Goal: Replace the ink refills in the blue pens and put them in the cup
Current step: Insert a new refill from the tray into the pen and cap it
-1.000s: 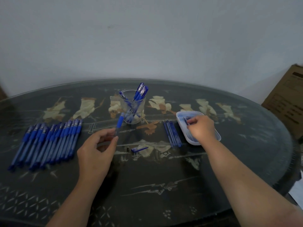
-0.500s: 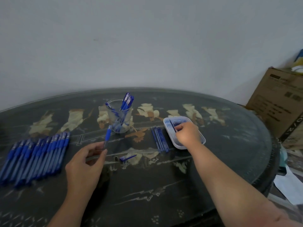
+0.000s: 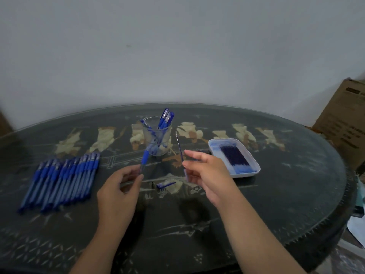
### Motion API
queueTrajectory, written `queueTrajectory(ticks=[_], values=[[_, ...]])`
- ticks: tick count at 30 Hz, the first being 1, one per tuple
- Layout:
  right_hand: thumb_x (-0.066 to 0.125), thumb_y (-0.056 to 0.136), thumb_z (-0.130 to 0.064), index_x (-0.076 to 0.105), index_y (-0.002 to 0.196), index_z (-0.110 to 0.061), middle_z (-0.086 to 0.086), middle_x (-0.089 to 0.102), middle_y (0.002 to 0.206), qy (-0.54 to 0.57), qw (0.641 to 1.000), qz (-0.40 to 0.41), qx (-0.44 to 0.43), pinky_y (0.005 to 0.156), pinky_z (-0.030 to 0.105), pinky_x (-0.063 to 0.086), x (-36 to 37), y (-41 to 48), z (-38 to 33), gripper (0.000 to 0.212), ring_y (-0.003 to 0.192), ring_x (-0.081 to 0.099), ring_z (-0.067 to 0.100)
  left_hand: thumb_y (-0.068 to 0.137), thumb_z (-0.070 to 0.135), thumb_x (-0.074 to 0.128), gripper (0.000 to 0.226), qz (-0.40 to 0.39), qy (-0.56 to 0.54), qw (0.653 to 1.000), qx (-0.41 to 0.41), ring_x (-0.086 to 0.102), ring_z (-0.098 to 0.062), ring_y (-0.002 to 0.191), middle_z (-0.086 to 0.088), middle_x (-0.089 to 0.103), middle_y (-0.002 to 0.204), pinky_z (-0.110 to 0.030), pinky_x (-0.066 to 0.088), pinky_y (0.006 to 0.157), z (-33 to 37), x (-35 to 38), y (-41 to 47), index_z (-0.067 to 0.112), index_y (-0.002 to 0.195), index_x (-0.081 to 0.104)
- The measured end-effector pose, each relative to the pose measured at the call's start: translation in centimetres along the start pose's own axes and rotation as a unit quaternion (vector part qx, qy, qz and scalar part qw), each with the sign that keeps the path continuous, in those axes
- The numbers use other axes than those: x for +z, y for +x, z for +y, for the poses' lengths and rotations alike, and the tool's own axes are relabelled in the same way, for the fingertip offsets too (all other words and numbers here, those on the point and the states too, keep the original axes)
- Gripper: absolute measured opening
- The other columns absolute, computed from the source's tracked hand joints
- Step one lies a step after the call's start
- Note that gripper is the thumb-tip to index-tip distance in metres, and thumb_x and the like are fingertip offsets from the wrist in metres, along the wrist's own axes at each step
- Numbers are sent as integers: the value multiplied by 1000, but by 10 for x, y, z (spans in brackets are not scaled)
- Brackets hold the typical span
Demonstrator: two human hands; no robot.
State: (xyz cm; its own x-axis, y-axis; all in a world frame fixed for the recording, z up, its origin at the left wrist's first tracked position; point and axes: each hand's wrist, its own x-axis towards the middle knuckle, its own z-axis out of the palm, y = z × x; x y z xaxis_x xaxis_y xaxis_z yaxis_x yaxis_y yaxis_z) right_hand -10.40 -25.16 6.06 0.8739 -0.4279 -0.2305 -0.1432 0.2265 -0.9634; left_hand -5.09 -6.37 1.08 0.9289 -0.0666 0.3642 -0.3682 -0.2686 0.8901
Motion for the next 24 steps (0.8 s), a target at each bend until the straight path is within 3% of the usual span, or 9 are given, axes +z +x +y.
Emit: queueTrajectory(ticks=[3,9,17,24], values=[[68,88,-1,69,117,-19,6,73,95,34,999,-35,1,68,28,55,16,-12,8,34,78,66,15,85,6,70,32,10,-28,999,-26,65,2,91,14,69,96,-14,50,80,0,-2,-3,36,97,66],[64,90,3,66,117,-14,9,68,87,72,994,-77,-8,64,29,57,37,-20,15,32,69,65,16,89,6,66,31,36,-54,996,-63,61,12,91,19,68,95,-4,45,74,0,-3,-12,36,96,65],[60,92,4,71,107,-11,7,67,82,89,992,-86,-13,63,29,57,33,-13,14,24,71,66,15,89,0,64,28,-14,-19,1000,-4,61,10,94,15,68,101,-1,42,78,-2,3,-11,23,105,68],[54,94,5,64,109,-12,2,65,76,195,976,-90,-39,66,34,59,26,4,7,25,72,64,16,89,-2,62,33,-16,4,999,46,61,6,96,14,66,102,-4,43,81,-1,12,-4,28,104,65]])
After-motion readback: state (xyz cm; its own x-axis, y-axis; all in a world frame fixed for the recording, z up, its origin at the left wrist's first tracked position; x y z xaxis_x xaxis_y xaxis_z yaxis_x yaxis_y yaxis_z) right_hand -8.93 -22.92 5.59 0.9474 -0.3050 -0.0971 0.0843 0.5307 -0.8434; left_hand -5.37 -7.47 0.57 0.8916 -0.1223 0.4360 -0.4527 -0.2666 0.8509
